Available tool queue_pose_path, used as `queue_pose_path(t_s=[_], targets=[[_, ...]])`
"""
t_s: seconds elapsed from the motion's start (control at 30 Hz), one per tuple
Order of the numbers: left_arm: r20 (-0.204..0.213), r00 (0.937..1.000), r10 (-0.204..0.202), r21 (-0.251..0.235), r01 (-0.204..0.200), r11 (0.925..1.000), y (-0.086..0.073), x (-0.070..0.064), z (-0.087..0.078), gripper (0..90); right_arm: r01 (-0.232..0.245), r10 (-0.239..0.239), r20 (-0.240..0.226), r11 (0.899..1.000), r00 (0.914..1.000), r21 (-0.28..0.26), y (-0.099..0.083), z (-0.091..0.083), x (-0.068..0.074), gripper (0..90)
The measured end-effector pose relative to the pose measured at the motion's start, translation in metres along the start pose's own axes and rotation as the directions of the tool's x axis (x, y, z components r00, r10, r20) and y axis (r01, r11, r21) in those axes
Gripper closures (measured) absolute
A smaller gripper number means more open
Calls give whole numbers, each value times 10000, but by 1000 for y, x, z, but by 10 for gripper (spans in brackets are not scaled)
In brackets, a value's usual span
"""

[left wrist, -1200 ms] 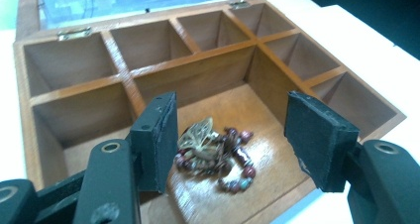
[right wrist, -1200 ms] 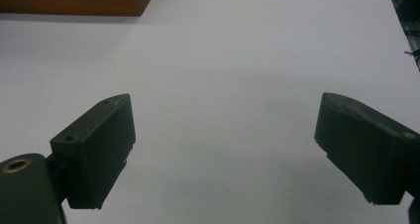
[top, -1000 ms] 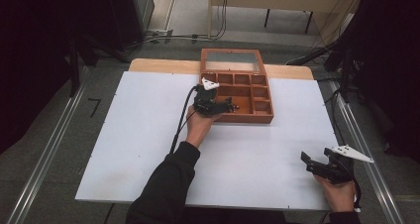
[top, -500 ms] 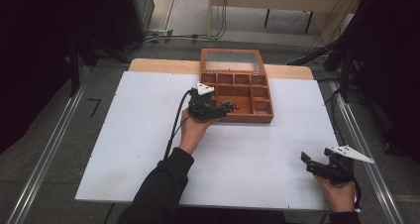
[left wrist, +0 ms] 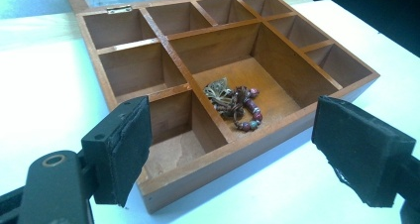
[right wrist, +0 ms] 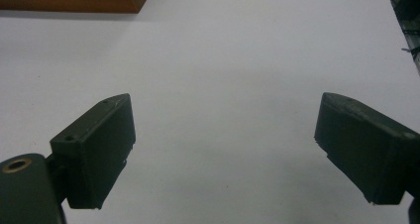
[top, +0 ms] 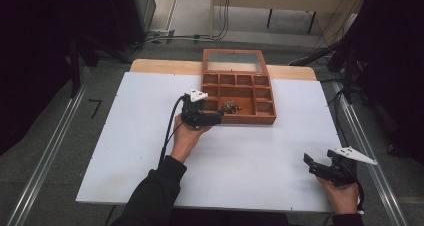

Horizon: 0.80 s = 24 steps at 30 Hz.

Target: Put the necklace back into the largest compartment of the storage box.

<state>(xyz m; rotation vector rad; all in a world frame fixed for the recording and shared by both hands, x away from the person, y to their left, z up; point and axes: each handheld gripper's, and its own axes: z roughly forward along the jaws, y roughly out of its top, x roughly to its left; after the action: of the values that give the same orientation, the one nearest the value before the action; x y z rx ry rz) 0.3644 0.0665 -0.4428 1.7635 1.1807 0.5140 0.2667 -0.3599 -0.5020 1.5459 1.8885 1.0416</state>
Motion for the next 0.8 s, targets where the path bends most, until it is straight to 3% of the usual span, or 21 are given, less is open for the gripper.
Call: queue_pose_path(t_s=[0.8], targets=[[-147, 9996, -228, -183, 225, 9996, -24, 14, -30, 162, 12, -12, 2, 10000, 10000, 10, 0, 0, 1, 70]])
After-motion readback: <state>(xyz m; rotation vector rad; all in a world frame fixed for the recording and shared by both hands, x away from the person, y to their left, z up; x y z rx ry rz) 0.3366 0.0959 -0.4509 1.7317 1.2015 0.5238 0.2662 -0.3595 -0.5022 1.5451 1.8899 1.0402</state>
